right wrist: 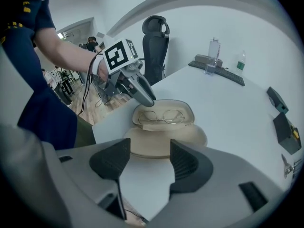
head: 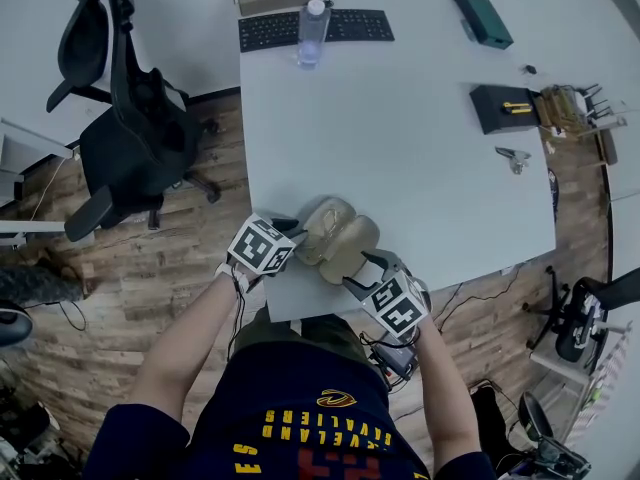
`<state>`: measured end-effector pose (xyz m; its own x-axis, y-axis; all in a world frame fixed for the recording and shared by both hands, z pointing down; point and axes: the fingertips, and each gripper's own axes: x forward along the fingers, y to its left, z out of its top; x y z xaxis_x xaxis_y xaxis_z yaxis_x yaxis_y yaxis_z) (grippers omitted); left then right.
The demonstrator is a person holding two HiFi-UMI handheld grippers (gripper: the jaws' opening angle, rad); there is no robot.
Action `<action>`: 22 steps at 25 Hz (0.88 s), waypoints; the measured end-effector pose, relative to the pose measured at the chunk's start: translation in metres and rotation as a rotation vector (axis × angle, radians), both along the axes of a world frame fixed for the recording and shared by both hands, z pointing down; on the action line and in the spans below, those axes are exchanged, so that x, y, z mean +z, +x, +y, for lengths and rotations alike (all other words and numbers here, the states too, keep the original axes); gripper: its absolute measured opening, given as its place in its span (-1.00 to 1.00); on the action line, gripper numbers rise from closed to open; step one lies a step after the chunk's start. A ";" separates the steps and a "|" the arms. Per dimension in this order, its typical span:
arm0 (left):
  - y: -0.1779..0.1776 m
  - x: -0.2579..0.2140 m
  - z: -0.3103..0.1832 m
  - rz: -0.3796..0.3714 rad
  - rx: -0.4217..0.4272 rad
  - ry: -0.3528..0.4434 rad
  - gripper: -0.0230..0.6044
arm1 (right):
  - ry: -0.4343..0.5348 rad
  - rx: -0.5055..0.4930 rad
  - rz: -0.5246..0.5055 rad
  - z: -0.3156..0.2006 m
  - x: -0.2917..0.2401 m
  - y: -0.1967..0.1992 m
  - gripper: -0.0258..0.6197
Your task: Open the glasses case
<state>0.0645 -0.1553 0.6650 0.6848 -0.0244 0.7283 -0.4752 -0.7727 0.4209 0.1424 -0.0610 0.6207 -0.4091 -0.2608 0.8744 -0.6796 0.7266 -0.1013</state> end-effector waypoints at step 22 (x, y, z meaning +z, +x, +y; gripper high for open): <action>0.000 0.004 0.000 0.020 -0.038 -0.042 -0.51 | 0.042 0.173 -0.126 -0.008 0.023 0.010 -0.07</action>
